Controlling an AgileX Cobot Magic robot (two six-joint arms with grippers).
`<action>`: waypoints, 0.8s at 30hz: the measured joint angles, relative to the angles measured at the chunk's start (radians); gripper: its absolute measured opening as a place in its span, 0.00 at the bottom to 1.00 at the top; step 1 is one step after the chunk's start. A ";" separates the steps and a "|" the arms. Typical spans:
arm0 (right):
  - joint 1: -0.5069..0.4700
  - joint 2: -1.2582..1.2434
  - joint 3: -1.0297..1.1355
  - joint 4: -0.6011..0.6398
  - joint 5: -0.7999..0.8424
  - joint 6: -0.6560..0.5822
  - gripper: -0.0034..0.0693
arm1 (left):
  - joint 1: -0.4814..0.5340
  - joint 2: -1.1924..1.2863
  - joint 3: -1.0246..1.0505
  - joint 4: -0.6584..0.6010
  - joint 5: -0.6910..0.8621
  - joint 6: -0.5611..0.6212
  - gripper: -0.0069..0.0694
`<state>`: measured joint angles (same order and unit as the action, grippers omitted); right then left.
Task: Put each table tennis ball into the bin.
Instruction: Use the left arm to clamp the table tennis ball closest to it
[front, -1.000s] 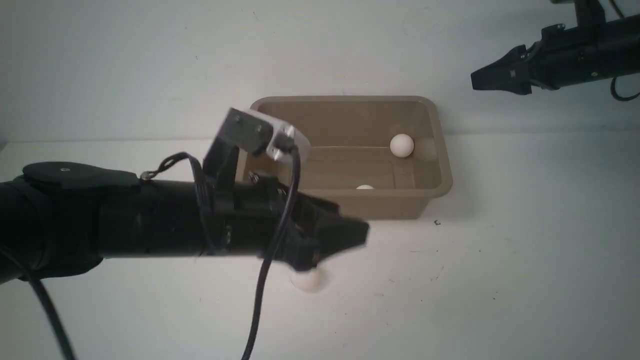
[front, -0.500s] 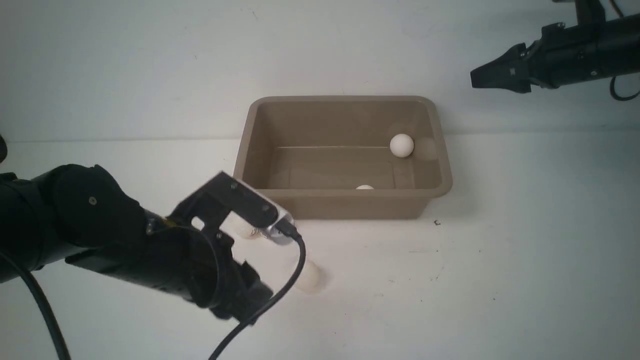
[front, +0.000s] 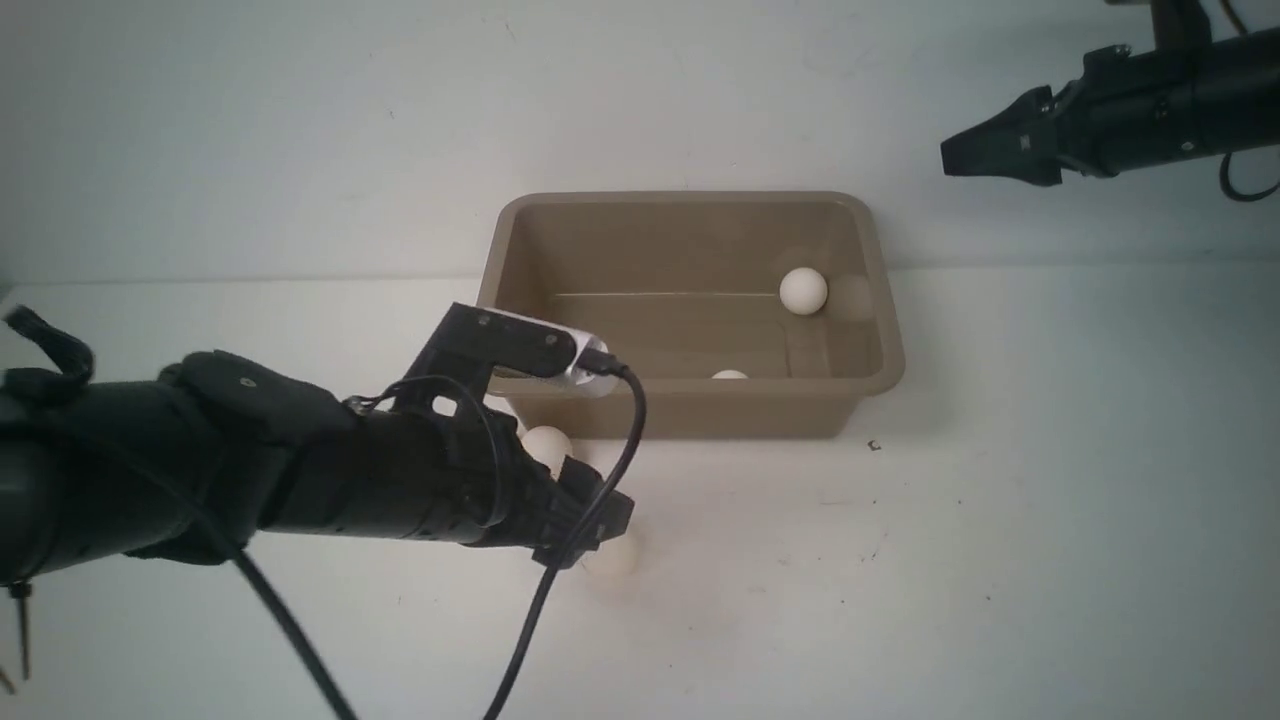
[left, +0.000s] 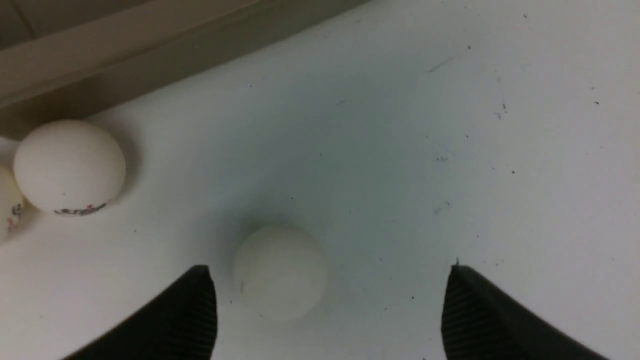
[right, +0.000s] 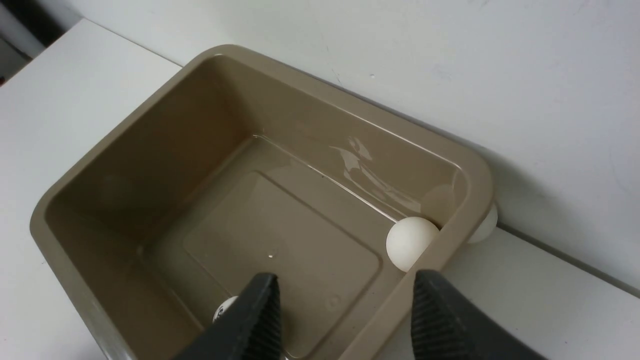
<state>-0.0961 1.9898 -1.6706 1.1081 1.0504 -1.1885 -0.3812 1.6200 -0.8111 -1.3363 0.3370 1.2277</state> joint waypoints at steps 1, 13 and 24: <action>0.000 0.000 0.000 0.000 0.000 0.000 0.50 | 0.000 0.022 0.000 -0.056 -0.011 0.037 0.80; 0.000 0.000 0.000 0.000 0.000 0.007 0.50 | -0.001 0.139 0.000 -0.258 -0.029 0.144 0.77; 0.000 0.000 0.000 0.000 0.000 0.010 0.50 | -0.057 0.153 -0.002 -0.259 -0.032 0.187 0.77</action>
<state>-0.0961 1.9898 -1.6706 1.1081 1.0504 -1.1788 -0.4385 1.7726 -0.8130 -1.5950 0.3050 1.4144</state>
